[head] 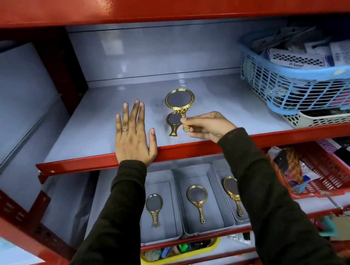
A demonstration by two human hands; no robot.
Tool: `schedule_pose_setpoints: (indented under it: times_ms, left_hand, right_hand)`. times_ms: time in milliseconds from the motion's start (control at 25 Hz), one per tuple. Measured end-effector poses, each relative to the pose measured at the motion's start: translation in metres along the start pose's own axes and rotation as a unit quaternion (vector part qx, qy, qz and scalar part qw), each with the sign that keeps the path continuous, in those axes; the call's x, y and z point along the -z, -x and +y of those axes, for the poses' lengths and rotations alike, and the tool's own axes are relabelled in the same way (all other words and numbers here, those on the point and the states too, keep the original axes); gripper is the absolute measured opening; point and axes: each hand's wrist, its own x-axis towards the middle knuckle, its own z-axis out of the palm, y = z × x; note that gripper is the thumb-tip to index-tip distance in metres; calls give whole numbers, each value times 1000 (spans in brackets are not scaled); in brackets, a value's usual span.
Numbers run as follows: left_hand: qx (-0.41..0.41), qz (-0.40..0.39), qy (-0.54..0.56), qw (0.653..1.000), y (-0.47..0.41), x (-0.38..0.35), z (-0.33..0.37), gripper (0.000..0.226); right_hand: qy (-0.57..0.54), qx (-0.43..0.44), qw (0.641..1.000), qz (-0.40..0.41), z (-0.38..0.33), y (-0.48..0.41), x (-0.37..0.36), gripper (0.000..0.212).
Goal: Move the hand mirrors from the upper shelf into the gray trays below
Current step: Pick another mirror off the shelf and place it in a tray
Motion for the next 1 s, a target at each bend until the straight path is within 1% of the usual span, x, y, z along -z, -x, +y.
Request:
schedule_pose_setpoints:
  times_ms: [80, 160, 200, 320, 440, 520, 600, 680, 760, 920, 1000]
  left_hand:
    - [2, 0, 0, 1000, 0, 0, 0, 72]
    - [3, -7, 1, 1000, 1, 0, 0, 72]
    - [3, -8, 1, 1000, 1, -1, 0, 72]
    - [4, -7, -4, 1000, 2, -2, 0, 72]
    - [6, -5, 0, 1000, 1, -3, 0, 71]
    - [6, -6, -2, 1000, 0, -3, 0, 71]
    - [4, -2, -3, 1000, 0, -3, -1, 71]
    - [1, 1, -4, 1000, -1, -2, -2, 70]
    - [-1, 2, -6, 1000, -1, -2, -2, 71]
    - [-5, 6, -4, 1000, -2, -3, -1, 71]
    - [-7, 10, -3, 1000, -2, -3, -2, 71]
  right_hand:
    - [17, 8, 998, -59, 3, 32, 16, 22]
    - [75, -16, 991, -113, 20, 60, 30, 9]
    - [103, -34, 984, -140, 34, 70, 37, 7]
    - [141, -119, 961, -205, 88, 86, 51, 6]
    - [132, -189, 949, -215, 141, 82, 57, 13]
    - [100, -218, 955, -177, 168, 69, 54, 21]
    - [58, -245, 963, -100, 196, 49, 50, 31]
    - [36, -277, 960, -10, 222, 27, 46, 37]
    - [48, -294, 953, 57, 243, 9, 42, 35]
    - [87, -309, 941, 108, 264, -10, 34, 18]
    - [126, -306, 937, 114, 274, -15, 35, 18]
